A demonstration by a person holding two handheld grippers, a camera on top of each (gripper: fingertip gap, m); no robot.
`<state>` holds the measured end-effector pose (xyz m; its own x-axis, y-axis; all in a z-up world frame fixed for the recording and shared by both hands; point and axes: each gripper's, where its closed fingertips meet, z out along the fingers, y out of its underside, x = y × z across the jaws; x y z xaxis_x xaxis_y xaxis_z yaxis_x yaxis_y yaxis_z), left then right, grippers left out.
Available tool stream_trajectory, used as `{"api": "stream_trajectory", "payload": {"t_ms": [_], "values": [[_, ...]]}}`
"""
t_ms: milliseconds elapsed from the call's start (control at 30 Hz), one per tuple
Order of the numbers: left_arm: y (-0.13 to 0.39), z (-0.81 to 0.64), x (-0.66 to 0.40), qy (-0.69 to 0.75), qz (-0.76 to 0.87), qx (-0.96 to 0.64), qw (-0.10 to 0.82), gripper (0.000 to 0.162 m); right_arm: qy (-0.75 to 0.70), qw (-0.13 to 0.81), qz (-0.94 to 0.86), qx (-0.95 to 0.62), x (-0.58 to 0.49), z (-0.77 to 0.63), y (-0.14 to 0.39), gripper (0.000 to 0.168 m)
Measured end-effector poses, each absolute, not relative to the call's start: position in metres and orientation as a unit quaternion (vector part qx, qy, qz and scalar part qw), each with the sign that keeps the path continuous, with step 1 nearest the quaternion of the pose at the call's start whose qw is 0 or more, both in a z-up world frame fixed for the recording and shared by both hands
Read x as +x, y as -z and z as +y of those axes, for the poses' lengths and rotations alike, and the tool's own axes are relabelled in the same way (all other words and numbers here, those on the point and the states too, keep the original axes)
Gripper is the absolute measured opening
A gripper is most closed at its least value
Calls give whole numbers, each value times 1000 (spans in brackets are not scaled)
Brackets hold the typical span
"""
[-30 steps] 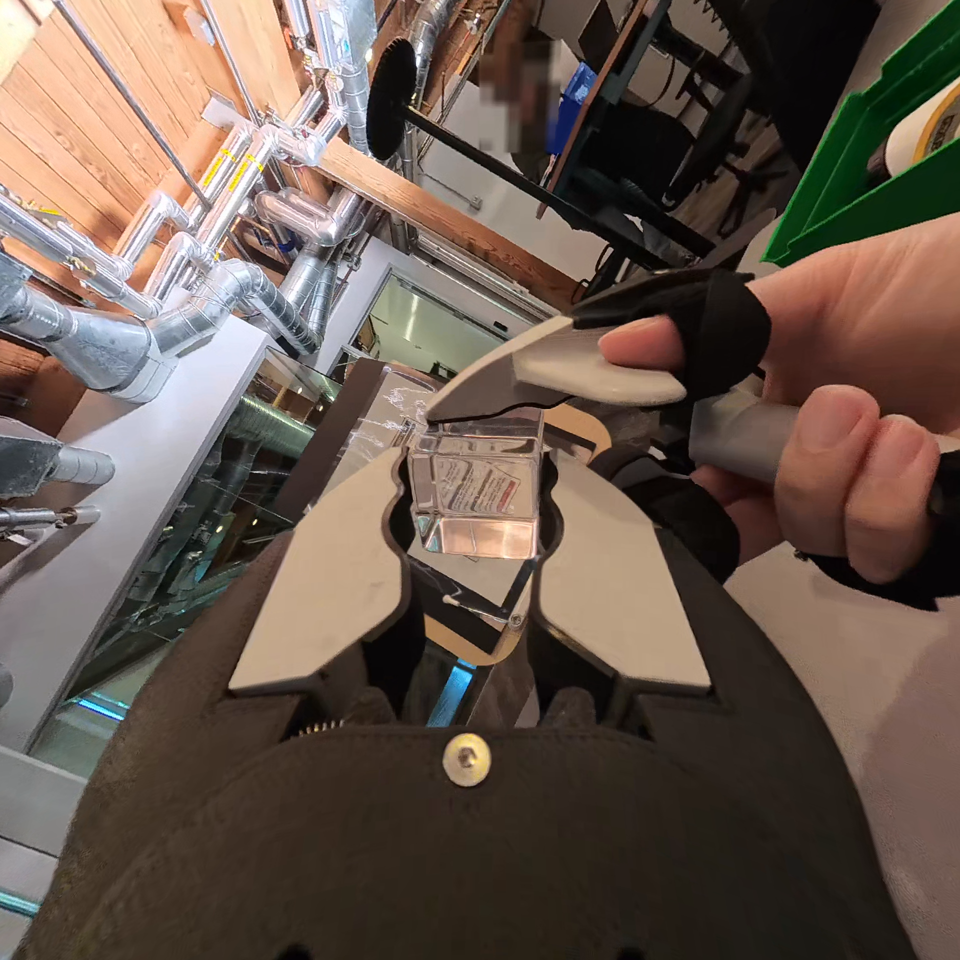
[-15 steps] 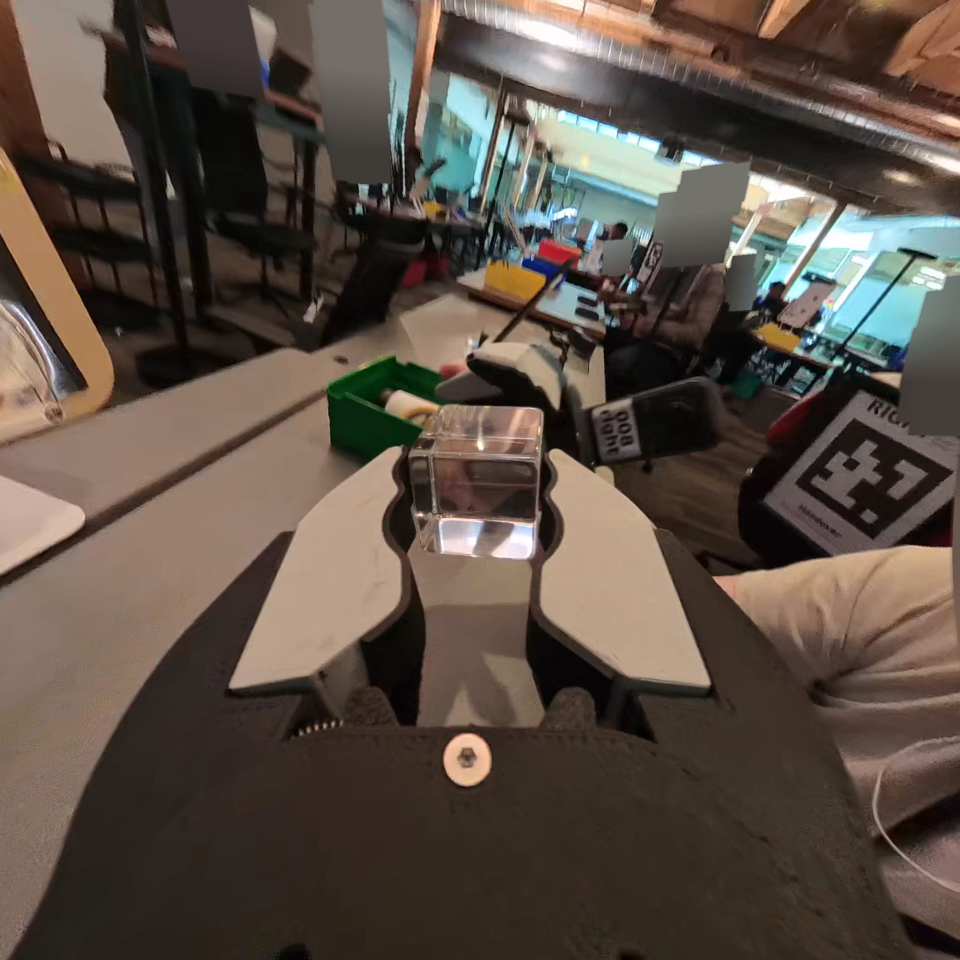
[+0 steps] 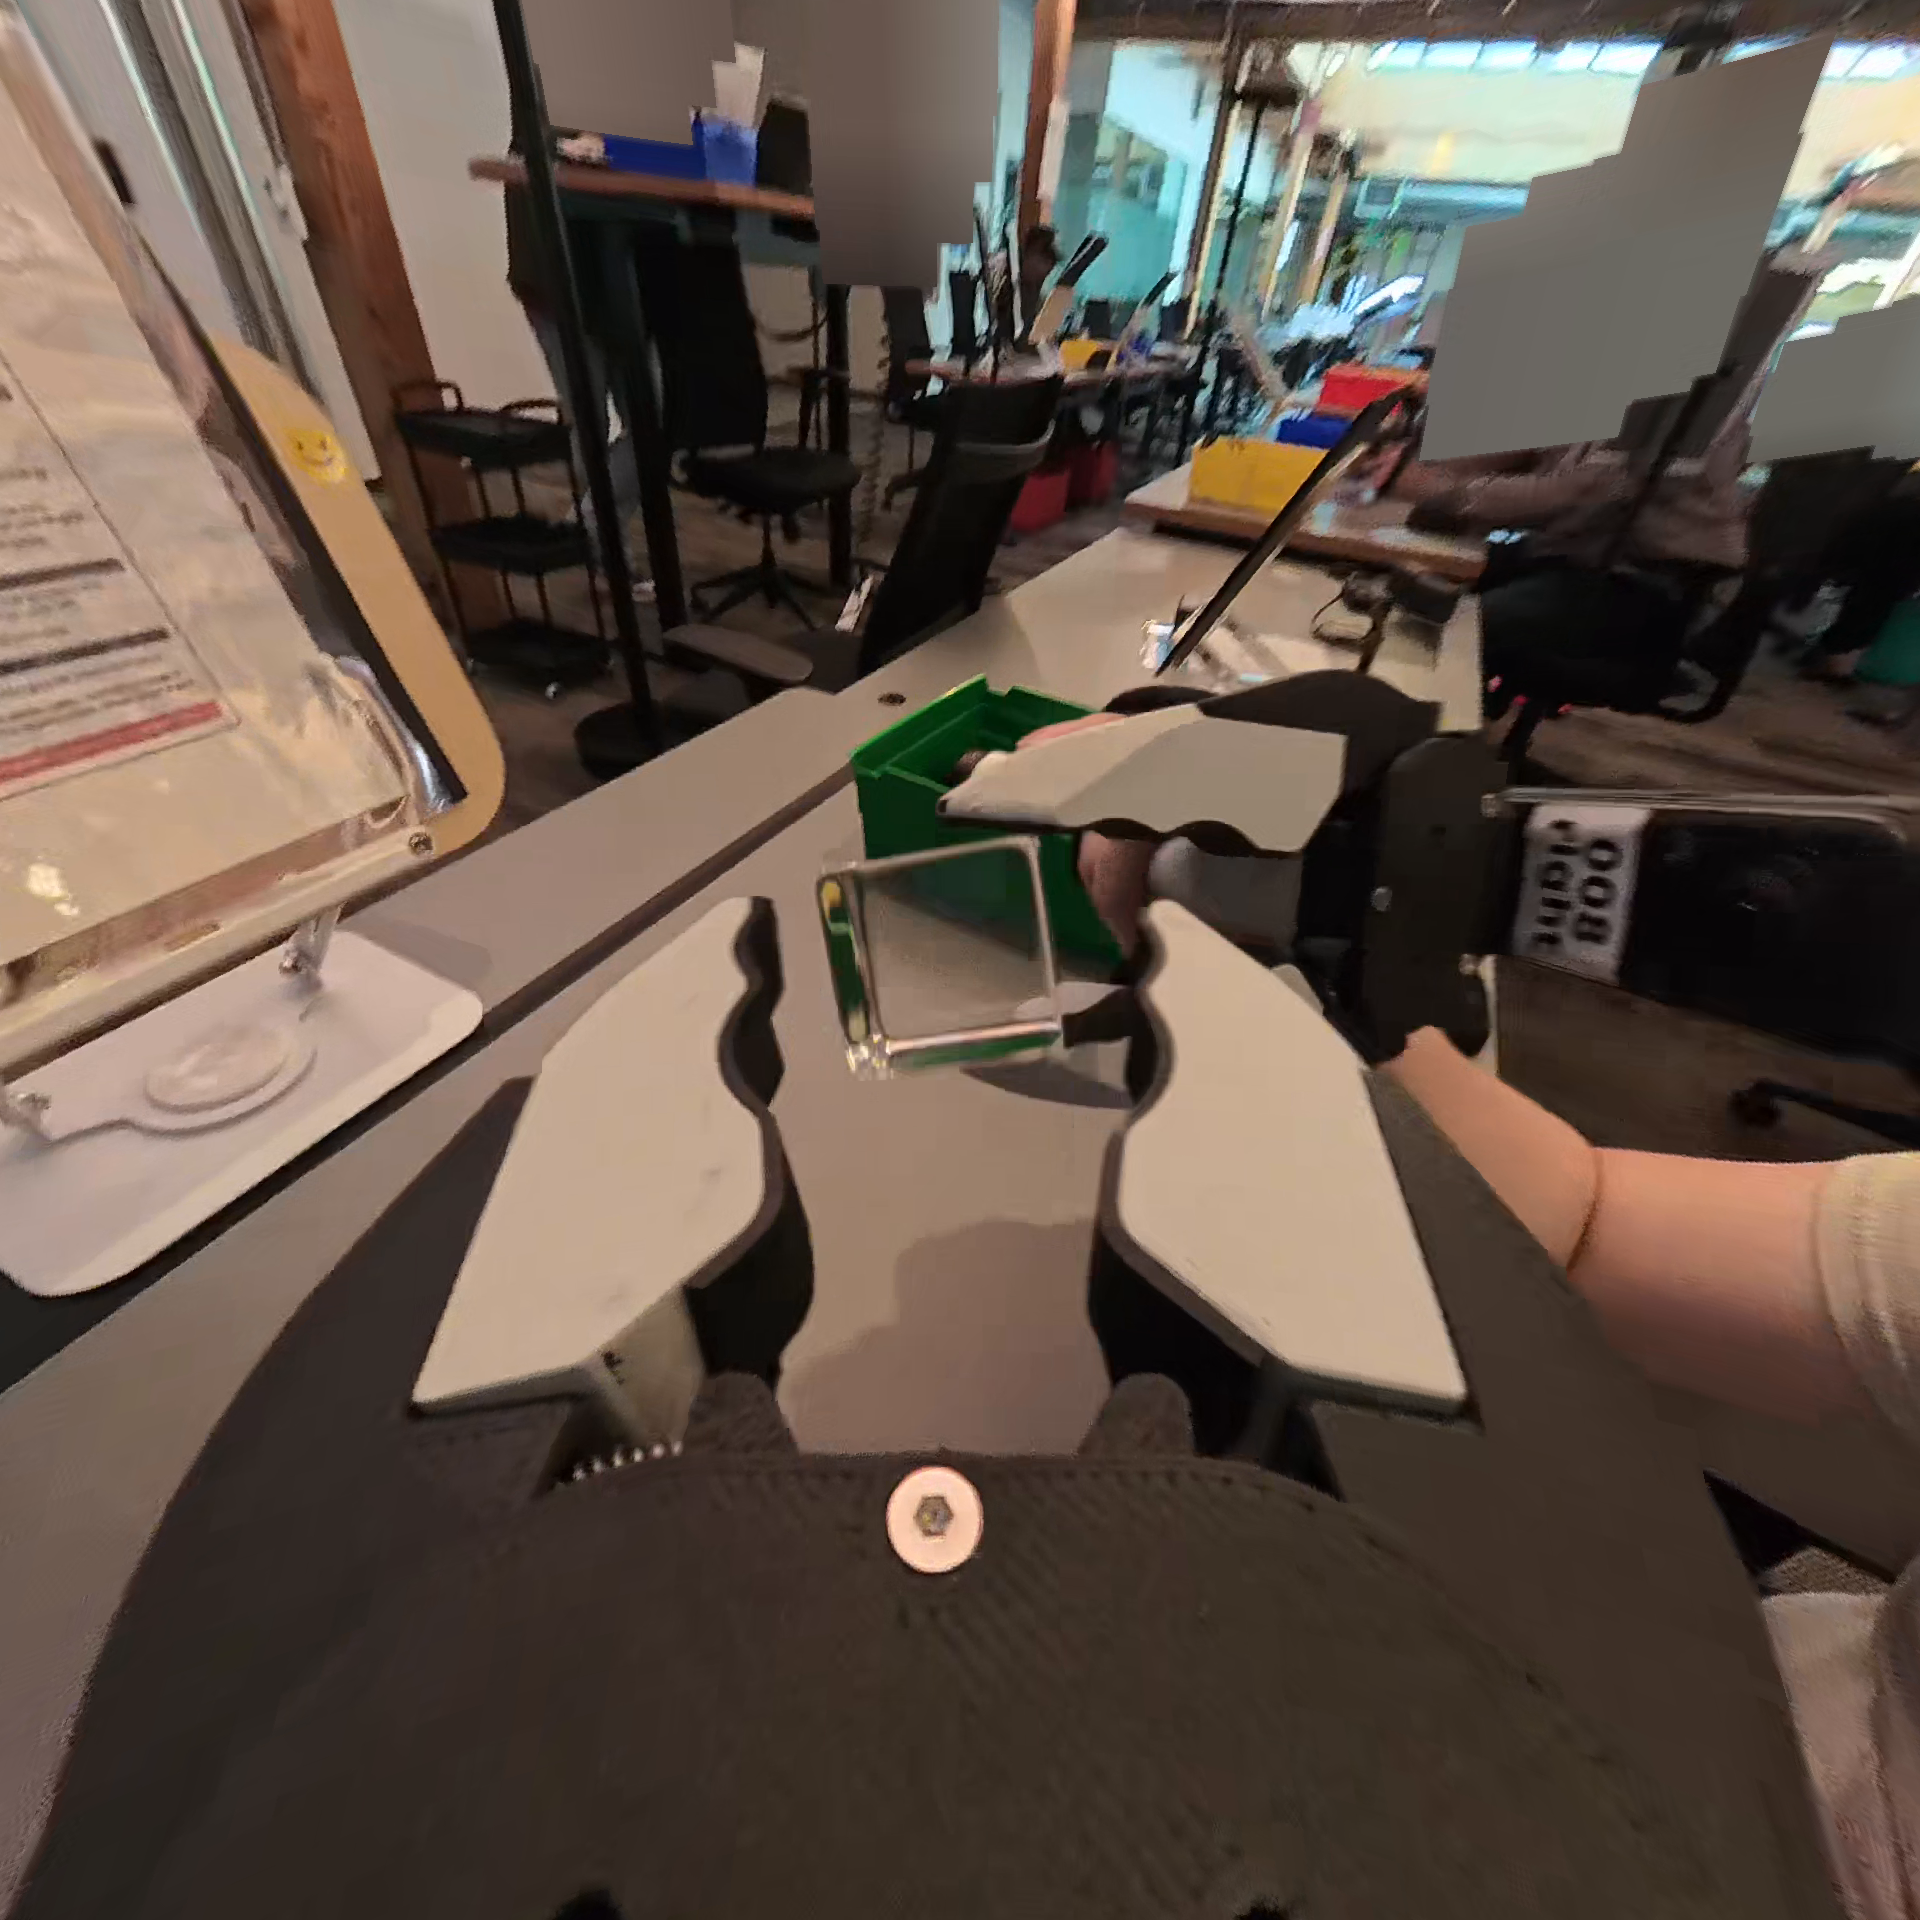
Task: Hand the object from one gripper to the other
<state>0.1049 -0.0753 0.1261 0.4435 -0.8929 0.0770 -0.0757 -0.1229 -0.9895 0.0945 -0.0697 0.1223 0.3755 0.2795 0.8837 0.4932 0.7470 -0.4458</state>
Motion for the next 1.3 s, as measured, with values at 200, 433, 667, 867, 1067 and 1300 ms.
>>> {"api": "stream_trajectory", "payload": {"t_ms": [200, 433, 667, 867, 1067, 1300], "values": [[-155, -103, 92, 321, 452, -539, 634, 84, -337, 777, -431, -311, 122, -101, -171, 8], [-128, -81, 116, 183, 461, -547, 675, 33, -567, 678, -243, -400, 150, -37, -160, 0], [-149, -59, 84, 182, 395, -541, 720, 49, -408, 652, -413, -487, 117, -42, -123, 0], [-187, -53, 14, 160, 291, -539, 774, 50, -380, 319, -703, -510, 28, -155, 46, 8], [-221, -66, -39, 255, 204, -478, 816, 45, -277, 304, -718, -562, -45, -178, 149, 1], [-225, -64, -73, 286, 172, -459, 823, 44, -331, 310, -697, -556, -57, -191, 140, 7]]}}
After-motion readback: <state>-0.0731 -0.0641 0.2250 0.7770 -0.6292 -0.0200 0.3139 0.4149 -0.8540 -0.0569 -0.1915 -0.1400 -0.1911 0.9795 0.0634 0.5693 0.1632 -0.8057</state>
